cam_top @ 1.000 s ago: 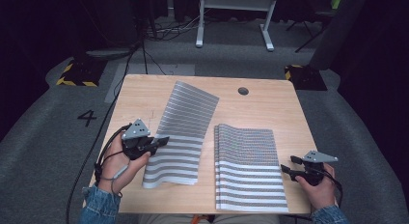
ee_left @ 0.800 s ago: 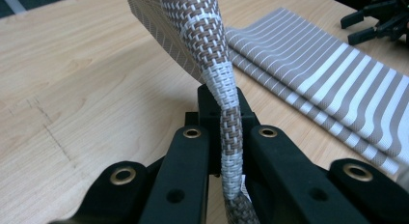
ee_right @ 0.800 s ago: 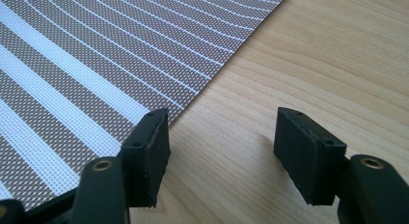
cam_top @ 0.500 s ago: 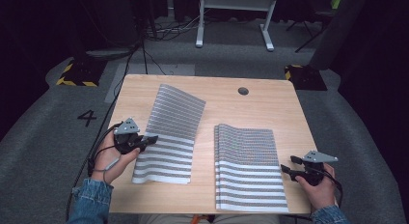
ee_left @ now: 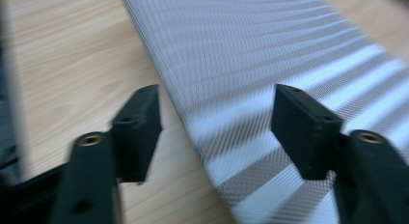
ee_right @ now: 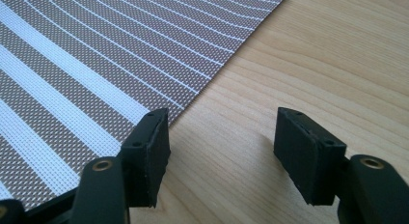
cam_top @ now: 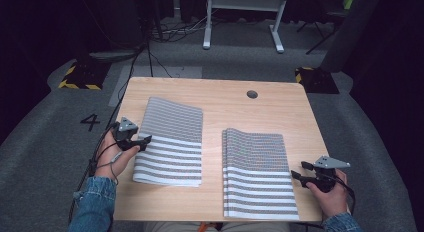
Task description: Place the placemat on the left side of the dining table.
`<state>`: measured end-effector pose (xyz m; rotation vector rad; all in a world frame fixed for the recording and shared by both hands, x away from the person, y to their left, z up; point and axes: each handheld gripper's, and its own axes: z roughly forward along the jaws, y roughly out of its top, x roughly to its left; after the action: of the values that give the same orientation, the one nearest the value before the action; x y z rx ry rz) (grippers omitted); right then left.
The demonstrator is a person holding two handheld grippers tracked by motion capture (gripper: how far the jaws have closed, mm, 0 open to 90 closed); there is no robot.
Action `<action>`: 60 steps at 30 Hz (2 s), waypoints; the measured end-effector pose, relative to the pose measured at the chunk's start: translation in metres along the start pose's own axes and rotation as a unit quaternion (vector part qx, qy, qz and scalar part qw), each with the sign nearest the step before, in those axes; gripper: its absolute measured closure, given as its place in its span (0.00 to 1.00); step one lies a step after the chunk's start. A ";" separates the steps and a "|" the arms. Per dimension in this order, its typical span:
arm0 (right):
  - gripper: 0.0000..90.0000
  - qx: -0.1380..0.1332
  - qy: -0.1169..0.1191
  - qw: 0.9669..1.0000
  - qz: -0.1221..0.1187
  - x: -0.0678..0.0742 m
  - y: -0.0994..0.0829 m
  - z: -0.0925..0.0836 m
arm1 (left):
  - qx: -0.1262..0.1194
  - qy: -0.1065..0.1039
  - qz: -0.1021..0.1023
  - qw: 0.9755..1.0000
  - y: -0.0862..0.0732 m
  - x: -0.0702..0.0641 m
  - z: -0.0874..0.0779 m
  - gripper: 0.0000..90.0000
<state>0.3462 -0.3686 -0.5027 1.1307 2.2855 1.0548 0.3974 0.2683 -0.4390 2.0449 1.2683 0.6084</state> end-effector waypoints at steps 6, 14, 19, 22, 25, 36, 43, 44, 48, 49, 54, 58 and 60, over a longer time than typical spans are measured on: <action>0.42 0.000 0.000 1.000 0.000 0.000 0.000 0.000 | -0.014 0.002 -0.012 1.000 0.003 -0.006 -0.007 0.36; 0.42 0.000 0.000 1.000 0.000 0.000 0.000 0.000 | -0.048 -0.065 0.027 0.996 0.019 -0.053 -0.014 0.36; 0.42 0.000 0.000 1.000 0.000 0.000 0.000 0.000 | -0.055 -0.109 0.058 0.991 0.027 -0.093 -0.010 0.36; 0.42 0.000 0.000 1.000 0.000 0.000 0.000 0.000 | -0.046 -0.124 0.065 0.989 0.029 -0.107 -0.004 0.36; 0.42 0.000 0.000 1.000 0.000 0.000 0.000 0.000 | -0.023 -0.137 0.074 0.987 0.029 -0.127 0.012 0.36; 0.42 0.000 0.001 1.000 -0.001 0.000 0.000 0.000 | 0.042 -0.133 0.087 0.986 0.017 -0.164 0.070 0.35; 0.42 -0.001 0.002 1.000 -0.001 0.000 0.000 0.000 | 0.048 -0.117 0.095 0.987 0.008 -0.157 0.078 0.46; 0.42 0.000 0.002 1.000 -0.002 0.000 0.000 0.000 | 0.041 -0.124 0.102 0.986 0.008 -0.155 0.078 0.48; 0.42 -0.002 0.002 1.000 0.000 0.000 0.000 0.000 | 0.039 -0.124 0.098 0.987 0.007 -0.150 0.077 0.71; 0.42 -0.002 0.002 1.000 -0.001 0.000 0.000 0.000 | 0.038 -0.120 0.099 0.987 0.006 -0.147 0.074 0.77; 0.42 -0.002 0.002 1.000 -0.001 0.000 0.000 0.000 | 0.032 -0.152 0.136 0.978 0.001 -0.146 0.066 0.92; 0.42 -0.002 0.002 1.000 -0.001 0.000 0.000 0.000 | 0.025 -0.215 0.148 0.965 -0.011 -0.148 0.053 0.92; 0.42 0.000 0.002 1.000 -0.001 0.000 0.000 0.000 | 0.025 -0.242 0.163 0.956 -0.018 -0.151 0.046 0.92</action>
<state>0.3462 -0.3686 -0.5027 1.1263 2.2892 1.0566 0.3537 0.1249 -0.4909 2.2794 0.6747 0.1883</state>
